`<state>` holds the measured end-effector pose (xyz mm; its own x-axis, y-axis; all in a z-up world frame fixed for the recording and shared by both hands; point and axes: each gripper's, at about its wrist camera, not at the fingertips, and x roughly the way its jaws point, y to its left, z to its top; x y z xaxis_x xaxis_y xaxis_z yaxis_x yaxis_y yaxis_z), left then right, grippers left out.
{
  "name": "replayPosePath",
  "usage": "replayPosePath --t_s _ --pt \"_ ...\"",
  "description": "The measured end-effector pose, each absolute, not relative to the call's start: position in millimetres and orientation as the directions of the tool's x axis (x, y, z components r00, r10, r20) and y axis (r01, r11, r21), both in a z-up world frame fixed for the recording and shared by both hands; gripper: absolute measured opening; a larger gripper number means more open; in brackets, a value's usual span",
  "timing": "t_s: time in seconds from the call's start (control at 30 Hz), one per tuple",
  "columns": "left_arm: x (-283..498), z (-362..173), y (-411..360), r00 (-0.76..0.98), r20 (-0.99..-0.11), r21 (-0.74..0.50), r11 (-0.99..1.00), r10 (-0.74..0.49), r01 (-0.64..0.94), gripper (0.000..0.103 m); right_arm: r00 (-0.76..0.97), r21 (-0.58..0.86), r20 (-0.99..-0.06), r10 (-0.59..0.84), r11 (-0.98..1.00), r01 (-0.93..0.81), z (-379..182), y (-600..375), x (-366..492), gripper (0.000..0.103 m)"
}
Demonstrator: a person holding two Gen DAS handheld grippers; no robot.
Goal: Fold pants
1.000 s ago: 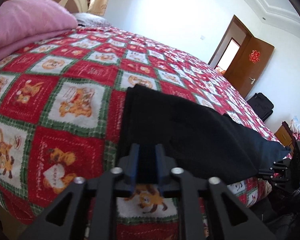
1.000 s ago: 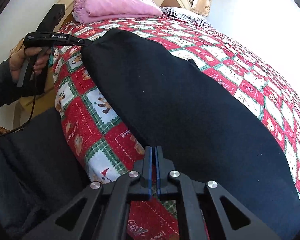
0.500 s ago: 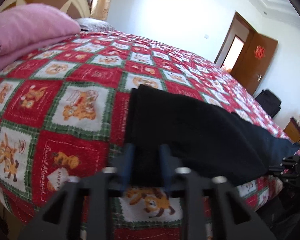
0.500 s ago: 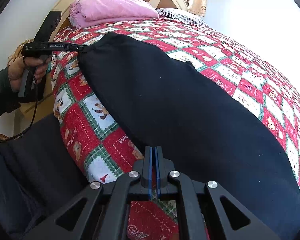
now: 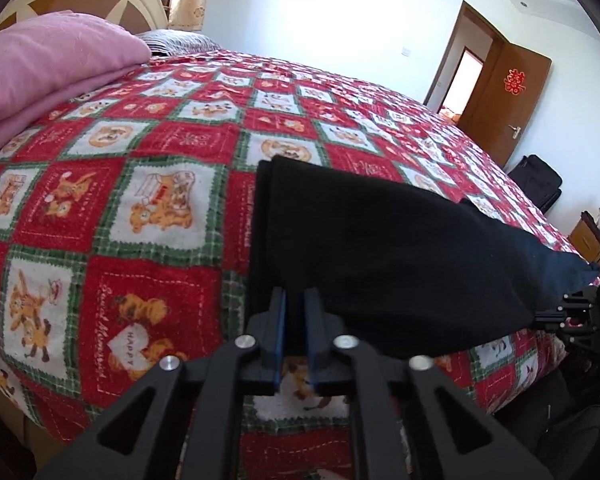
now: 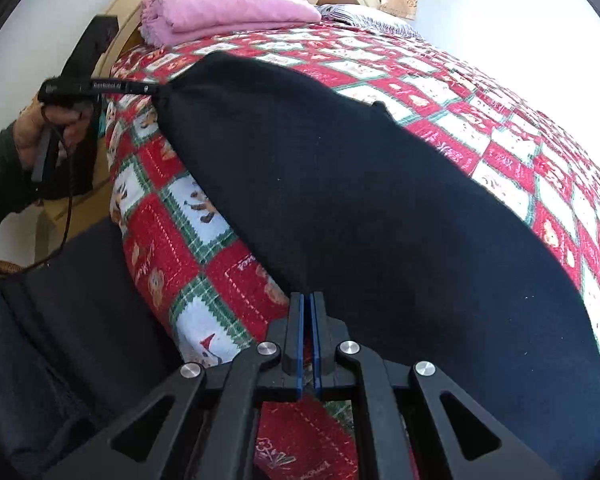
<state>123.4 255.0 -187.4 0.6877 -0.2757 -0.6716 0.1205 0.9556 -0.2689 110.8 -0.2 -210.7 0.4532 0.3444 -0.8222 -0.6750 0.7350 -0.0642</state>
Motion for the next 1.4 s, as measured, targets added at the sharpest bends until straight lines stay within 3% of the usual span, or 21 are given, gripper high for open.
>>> replayPosePath --t_s 0.17,0.23,0.33,0.73,1.1,1.4 --pt "120 -171 272 0.735 -0.632 -0.298 0.953 -0.246 0.064 0.033 0.446 -0.050 -0.816 0.368 0.724 -0.688 -187 -9 116 0.004" --pt "119 -161 275 0.763 -0.605 -0.303 0.952 -0.229 0.046 0.051 0.445 -0.005 -0.801 0.400 0.739 -0.674 -170 -19 130 0.004" --pt "121 -152 267 0.793 -0.566 -0.304 0.951 -0.227 0.055 0.068 0.454 0.065 -0.774 0.442 0.768 -0.637 -150 -30 162 0.004" --pt "149 -174 178 0.747 -0.620 -0.101 0.969 -0.240 0.227 0.069 0.289 0.402 -0.761 0.581 0.771 -0.494 -178 11 285 0.005" --pt "139 -189 192 0.760 -0.598 -0.124 0.966 -0.255 0.227 0.069 0.180 0.589 -0.695 0.696 0.695 -0.412 -207 21 327 0.005" --pt "135 -193 186 0.766 -0.602 -0.072 0.971 -0.225 0.228 0.069 0.298 0.540 -0.725 0.622 0.780 -0.315 -203 -1 338 0.000"
